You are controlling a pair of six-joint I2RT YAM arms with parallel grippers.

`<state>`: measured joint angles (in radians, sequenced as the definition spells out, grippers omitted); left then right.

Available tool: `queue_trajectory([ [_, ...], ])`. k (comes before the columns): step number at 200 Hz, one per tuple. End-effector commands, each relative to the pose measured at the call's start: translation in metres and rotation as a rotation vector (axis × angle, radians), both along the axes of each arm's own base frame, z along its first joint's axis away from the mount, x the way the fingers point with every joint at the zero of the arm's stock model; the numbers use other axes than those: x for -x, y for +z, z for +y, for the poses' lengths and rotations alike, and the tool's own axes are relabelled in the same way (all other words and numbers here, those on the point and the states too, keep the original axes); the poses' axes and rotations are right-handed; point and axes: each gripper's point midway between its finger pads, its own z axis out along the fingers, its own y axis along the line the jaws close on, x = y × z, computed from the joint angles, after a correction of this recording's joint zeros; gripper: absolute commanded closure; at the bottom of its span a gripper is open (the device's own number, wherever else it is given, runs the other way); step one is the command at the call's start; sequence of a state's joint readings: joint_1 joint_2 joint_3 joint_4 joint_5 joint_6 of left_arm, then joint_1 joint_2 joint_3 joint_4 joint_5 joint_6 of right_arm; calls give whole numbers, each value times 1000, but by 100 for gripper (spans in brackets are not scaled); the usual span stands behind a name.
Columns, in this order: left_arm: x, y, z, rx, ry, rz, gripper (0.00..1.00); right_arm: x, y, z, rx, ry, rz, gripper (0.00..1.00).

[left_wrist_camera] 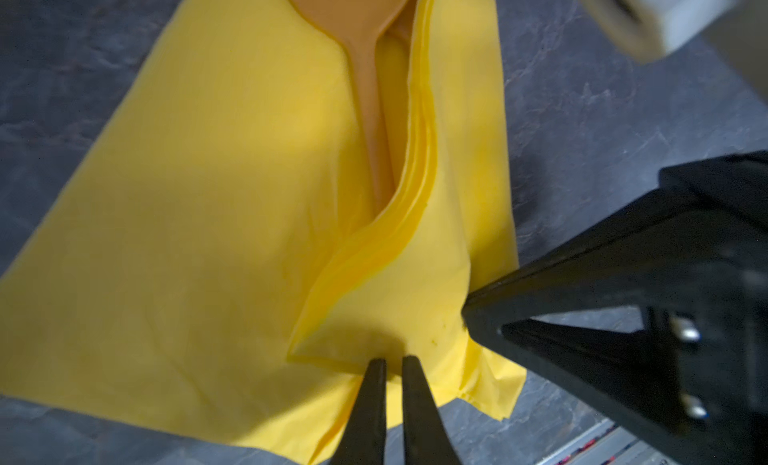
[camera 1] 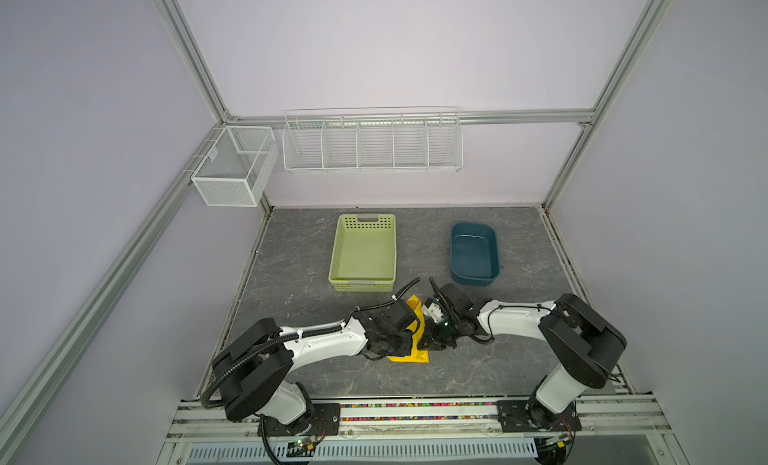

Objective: Place the utensils on the paper napkin and roll it up

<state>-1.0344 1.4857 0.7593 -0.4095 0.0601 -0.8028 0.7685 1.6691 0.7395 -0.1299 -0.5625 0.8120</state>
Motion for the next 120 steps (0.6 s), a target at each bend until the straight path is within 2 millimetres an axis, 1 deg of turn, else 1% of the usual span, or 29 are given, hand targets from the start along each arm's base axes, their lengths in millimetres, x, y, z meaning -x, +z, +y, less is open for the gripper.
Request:
queue_trajectory([
  [1,-9,16,0,10,28,-49,87,-1,4,1,10,-7,-7,92],
  [15,-10,17,1,7,35,-54,87,-2,8,3,-1,-5,-11,91],
  [48,-8,0,7,-43,34,-19,87,-8,20,5,-7,-10,-51,87],
  [67,-7,-4,9,-56,36,-11,88,-14,25,4,-3,-21,-75,87],
  [86,-7,-4,11,-64,40,-10,88,-19,27,5,3,-37,-94,88],
  [103,-8,-4,12,-66,42,-11,88,-23,24,5,19,-49,-99,90],
  [120,-8,-4,15,-69,44,-12,88,-26,22,10,6,-48,-90,91],
])
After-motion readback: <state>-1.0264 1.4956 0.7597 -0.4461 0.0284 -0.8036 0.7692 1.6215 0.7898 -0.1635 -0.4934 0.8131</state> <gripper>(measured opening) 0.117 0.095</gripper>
